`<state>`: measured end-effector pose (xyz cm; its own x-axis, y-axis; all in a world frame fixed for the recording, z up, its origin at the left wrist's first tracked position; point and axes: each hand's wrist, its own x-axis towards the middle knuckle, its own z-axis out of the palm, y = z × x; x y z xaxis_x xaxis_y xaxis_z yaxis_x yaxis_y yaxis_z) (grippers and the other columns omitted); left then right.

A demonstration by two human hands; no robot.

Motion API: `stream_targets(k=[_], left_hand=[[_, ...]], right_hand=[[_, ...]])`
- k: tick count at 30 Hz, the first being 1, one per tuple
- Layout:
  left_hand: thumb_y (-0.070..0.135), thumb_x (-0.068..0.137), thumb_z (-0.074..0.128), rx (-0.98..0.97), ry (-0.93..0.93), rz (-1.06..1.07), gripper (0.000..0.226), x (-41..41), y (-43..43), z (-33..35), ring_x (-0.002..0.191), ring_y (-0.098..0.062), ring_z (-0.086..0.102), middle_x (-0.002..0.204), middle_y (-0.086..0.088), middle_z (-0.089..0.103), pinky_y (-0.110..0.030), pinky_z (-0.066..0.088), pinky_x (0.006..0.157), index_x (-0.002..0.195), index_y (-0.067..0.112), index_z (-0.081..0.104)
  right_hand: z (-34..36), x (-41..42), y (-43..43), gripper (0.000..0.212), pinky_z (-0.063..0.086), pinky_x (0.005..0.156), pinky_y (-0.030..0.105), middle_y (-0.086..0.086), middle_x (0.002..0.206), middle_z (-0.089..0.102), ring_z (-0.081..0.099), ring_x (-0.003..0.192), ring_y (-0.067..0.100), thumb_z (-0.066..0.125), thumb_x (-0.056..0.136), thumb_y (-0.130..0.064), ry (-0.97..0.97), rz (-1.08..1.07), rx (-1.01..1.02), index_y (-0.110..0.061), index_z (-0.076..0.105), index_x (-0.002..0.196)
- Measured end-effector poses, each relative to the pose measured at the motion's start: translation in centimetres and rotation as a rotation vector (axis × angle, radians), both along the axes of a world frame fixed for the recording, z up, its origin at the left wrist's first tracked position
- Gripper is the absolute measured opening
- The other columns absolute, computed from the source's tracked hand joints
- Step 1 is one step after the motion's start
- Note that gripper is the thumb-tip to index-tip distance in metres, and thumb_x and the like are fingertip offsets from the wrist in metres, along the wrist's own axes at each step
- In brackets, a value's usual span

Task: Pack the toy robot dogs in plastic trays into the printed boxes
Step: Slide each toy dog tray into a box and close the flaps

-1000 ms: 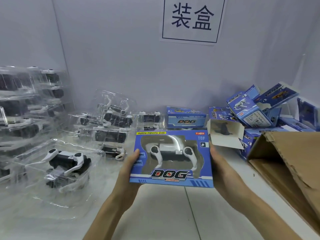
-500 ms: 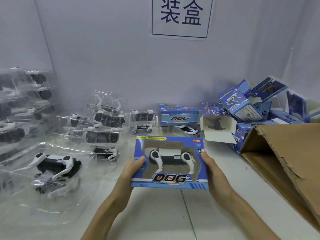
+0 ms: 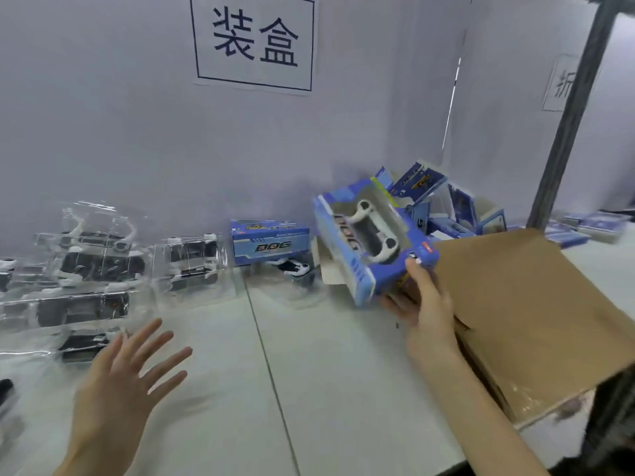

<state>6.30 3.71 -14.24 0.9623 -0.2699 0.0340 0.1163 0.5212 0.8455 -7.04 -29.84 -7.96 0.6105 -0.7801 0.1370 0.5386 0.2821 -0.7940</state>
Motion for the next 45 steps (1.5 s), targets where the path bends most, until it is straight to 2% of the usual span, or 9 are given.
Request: stream_targets(k=[2,5,10,14,18,26,33,39,45], left_hand=[[0.050,0.103,0.034,0.027,-0.013,-0.005,0.049,0.0,-0.4,0.0,0.097,-0.029,0.074,0.129,-0.002,0.069,-0.044,0.061,0.071,0.128,0.020,0.065],[0.050,0.103,0.033,0.070,-0.037,-0.003,0.049,-0.2,-0.9,-0.2,0.097,-0.029,0.074,0.128,0.000,0.069,-0.052,0.060,0.080,0.126,0.022,0.066],[0.050,0.102,0.034,0.110,-0.036,0.006,0.048,-0.3,-1.1,-0.2,0.096,-0.029,0.074,0.126,0.000,0.070,-0.052,0.046,0.092,0.124,0.023,0.068],[0.050,0.100,0.036,0.153,-0.045,0.004,0.048,-0.8,-1.3,0.0,0.101,-0.032,0.072,0.126,0.000,0.070,-0.051,0.047,0.091,0.126,0.023,0.067],[0.051,0.098,0.037,0.180,-0.051,-0.005,0.050,-1.2,-1.5,0.4,0.110,-0.036,0.067,0.127,0.000,0.070,-0.052,0.044,0.093,0.127,0.023,0.066],[0.054,0.085,0.045,0.216,-0.061,-0.018,0.058,-1.7,-1.8,0.1,0.103,-0.033,0.070,0.127,0.001,0.070,-0.050,0.046,0.086,0.126,0.021,0.067],[0.052,0.084,0.046,0.237,-0.047,-0.007,0.056,-2.0,-2.0,0.3,0.093,-0.030,0.072,0.123,0.001,0.071,-0.046,0.047,0.080,0.122,0.019,0.070],[0.051,0.083,0.049,0.245,-0.047,0.007,0.053,-2.7,-2.2,0.3,0.091,-0.029,0.073,0.121,0.001,0.072,-0.044,0.048,0.079,0.118,0.019,0.072],[0.050,0.080,0.050,0.227,-0.017,-0.001,0.055,-2.4,-2.0,0.5,0.084,-0.028,0.073,0.119,0.001,0.073,-0.042,0.046,0.073,0.117,0.016,0.072]], right_hand=[[0.5,0.2,-0.9,0.045,0.061,0.072,0.035,0.001,0.118,0.067,0.070,0.103,0.023,0.071,0.091,-0.027,-0.146,-0.124,0.174,-0.022,0.055,0.133],[-0.7,0.5,-0.6,0.063,0.058,0.086,0.038,0.001,0.142,0.054,0.063,0.117,0.026,0.069,0.094,-0.017,-0.037,-0.210,0.181,-0.019,0.037,0.148],[-3.0,0.8,-0.1,0.061,0.052,0.076,0.024,0.004,0.132,0.059,0.063,0.113,0.019,0.063,0.087,0.007,0.111,-0.294,0.095,-0.020,0.052,0.141],[-2.3,1.6,0.1,0.042,0.051,0.074,0.023,0.001,0.118,0.067,0.065,0.100,0.013,0.062,0.087,0.006,0.202,-0.281,-0.137,-0.025,0.066,0.115],[1.3,3.9,-1.5,0.047,0.049,0.071,0.008,0.003,0.126,0.060,0.063,0.094,0.000,0.067,0.085,0.002,0.206,-0.359,-0.516,-0.022,0.060,0.124],[5.8,12.4,-9.4,0.108,0.039,0.107,0.058,0.016,0.163,0.015,0.019,0.149,0.036,0.084,0.078,-0.038,0.878,-0.490,-1.249,-0.015,0.014,0.157],[5.5,14.3,-12.3,0.060,0.049,0.078,0.042,0.018,0.124,0.056,0.057,0.115,0.037,0.080,0.082,-0.030,0.832,-0.599,-1.393,-0.009,0.048,0.127],[6.3,15.3,-11.3,0.114,0.042,0.105,0.055,0.012,0.165,0.008,0.023,0.147,0.039,0.083,0.074,-0.053,1.000,-0.361,-1.518,-0.021,0.012,0.158],[4.4,15.4,-11.3,0.073,0.053,0.092,0.055,0.022,0.147,0.034,0.035,0.135,0.040,0.074,0.087,-0.027,0.981,-0.589,-1.440,-0.014,0.032,0.146]])
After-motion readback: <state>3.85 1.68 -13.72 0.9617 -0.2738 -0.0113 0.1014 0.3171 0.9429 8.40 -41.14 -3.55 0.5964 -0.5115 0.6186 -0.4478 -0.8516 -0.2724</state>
